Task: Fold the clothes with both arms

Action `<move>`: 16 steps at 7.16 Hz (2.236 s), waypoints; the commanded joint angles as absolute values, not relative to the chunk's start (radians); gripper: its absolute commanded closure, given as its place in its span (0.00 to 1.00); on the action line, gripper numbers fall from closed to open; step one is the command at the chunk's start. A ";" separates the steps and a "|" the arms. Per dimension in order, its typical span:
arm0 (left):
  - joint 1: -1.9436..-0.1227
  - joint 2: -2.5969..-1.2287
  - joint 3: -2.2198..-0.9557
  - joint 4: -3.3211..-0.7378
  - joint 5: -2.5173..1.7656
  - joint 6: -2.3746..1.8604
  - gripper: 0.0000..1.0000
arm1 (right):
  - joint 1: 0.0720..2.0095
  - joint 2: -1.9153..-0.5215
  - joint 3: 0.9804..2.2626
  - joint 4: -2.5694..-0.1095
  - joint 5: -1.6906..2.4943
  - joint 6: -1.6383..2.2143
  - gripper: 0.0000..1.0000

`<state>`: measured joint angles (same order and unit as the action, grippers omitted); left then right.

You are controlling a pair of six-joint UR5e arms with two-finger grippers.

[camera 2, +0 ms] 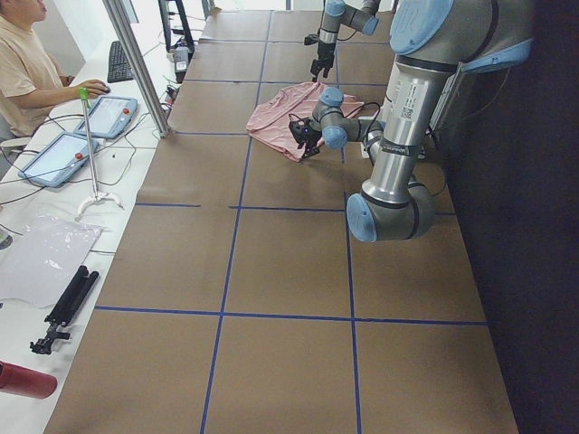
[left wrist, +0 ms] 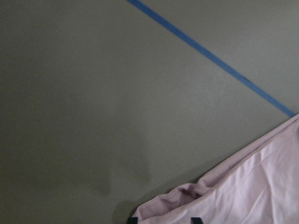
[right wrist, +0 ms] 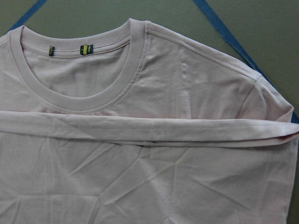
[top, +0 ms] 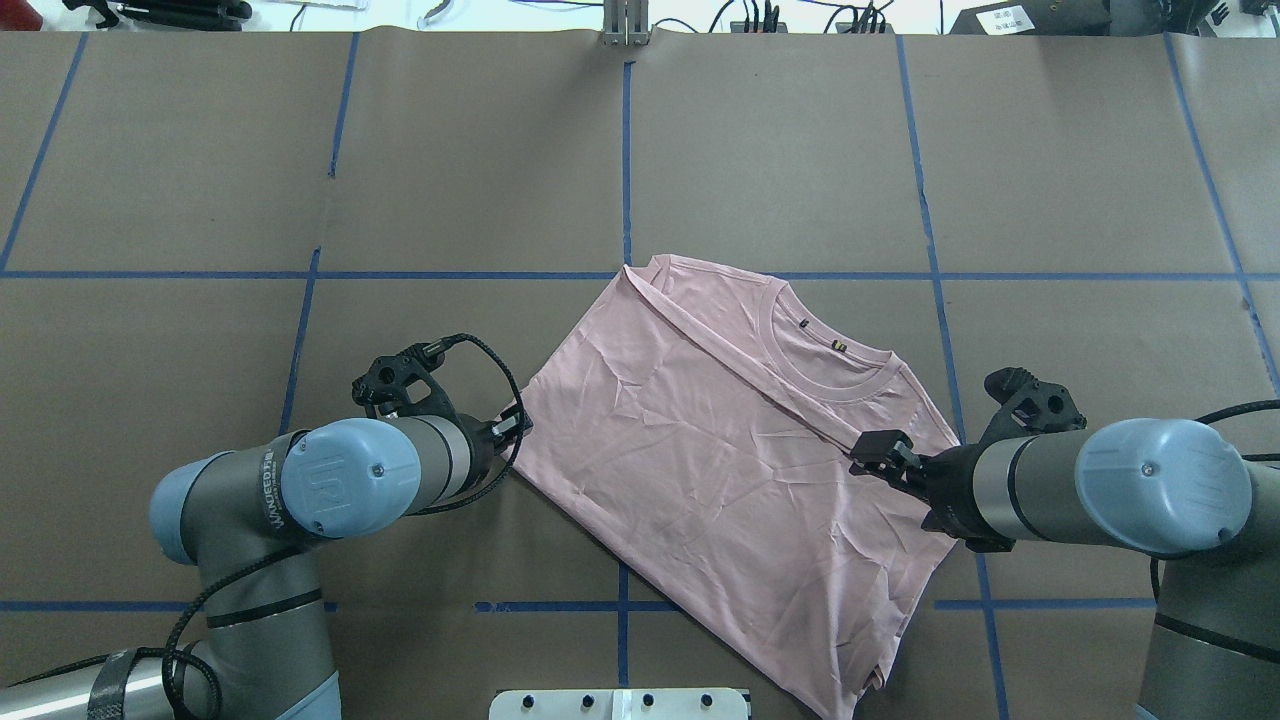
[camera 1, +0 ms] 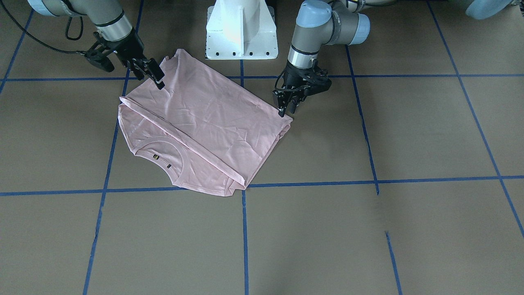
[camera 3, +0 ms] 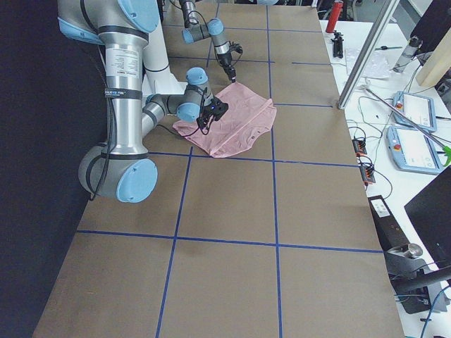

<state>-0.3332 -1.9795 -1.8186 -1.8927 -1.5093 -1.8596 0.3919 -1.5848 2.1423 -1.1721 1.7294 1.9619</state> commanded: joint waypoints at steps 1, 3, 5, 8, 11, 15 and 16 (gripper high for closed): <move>-0.333 -1.982 -1.774 -1.891 -1.481 -1.850 0.52 | 0.396 -1.578 2.125 -1.172 1.727 1.959 0.00; -0.337 -1.982 -1.772 -1.891 -1.476 -1.850 0.58 | 0.396 -1.577 2.121 -1.172 1.727 1.959 0.00; -0.337 -1.985 -1.781 -1.891 -1.477 -1.859 1.00 | 0.396 -1.577 2.120 -1.172 1.726 1.959 0.00; -0.348 -1.988 -1.801 -1.890 -1.477 -1.853 1.00 | 0.393 -1.577 2.105 -1.172 1.724 1.959 0.00; -0.499 -1.986 -1.777 -1.896 -1.479 -1.661 1.00 | 0.396 -1.577 2.106 -1.170 1.726 1.959 0.00; -0.695 -2.242 -1.355 -2.103 -1.480 -1.555 1.00 | 0.400 -1.578 2.112 -1.170 1.733 1.959 0.00; -0.730 -2.308 -1.187 -2.219 -1.480 -1.555 1.00 | 0.403 -1.577 2.114 -1.170 1.733 1.959 0.00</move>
